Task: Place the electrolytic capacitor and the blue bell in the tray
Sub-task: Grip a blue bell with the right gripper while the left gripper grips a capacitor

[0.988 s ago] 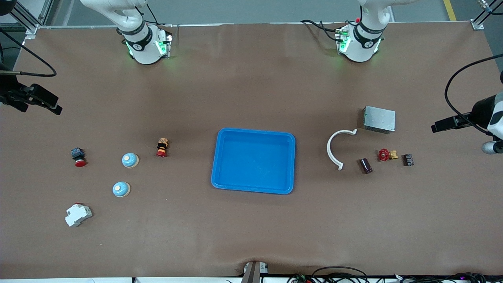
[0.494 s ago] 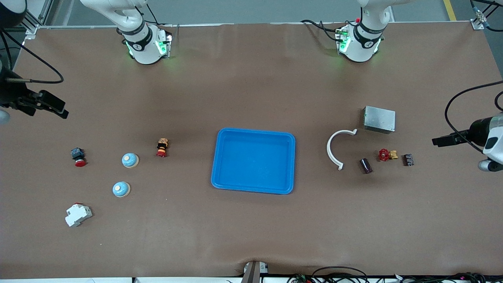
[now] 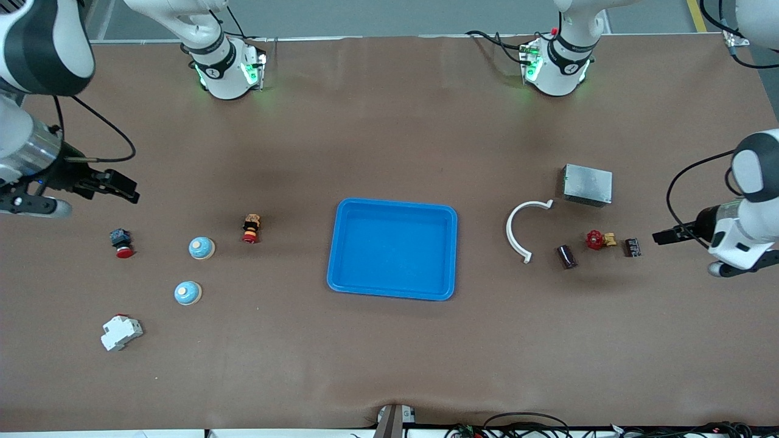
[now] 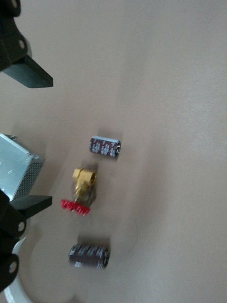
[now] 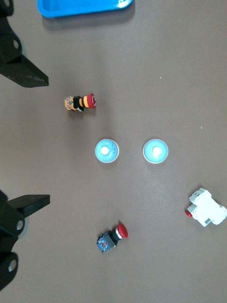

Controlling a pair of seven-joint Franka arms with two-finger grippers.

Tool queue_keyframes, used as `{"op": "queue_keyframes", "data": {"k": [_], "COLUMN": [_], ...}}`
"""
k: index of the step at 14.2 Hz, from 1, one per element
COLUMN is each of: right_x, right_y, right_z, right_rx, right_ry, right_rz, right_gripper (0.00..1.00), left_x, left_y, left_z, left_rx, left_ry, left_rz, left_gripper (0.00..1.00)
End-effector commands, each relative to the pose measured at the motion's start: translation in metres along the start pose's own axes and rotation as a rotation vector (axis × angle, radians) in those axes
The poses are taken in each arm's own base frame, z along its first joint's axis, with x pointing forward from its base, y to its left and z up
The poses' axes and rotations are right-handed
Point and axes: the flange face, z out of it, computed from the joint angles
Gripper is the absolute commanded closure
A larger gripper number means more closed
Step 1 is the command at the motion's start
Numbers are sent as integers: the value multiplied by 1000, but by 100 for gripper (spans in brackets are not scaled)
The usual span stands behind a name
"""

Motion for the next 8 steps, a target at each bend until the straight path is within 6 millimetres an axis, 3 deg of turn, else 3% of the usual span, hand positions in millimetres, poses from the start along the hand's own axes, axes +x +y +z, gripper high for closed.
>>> {"op": "queue_keyframes", "data": {"k": [1,4,8], "right_x": [3,28,67], "right_y": [-1,-1,-5], "right_z": [52,114,173], "right_rx": [-7,-12,-12], "right_ry": [-20,-38,11], "right_rz": [3,6,2], "right_gripper": [0,0,0], "left_x": [-12,-3,8], "left_y": [-18,-16,-12], "left_z": [28,66,100], "left_rx": [28,26,17], "left_ry": [30,-1,26], "left_rz": [24,27,35], "left_gripper": [0,0,0]}}
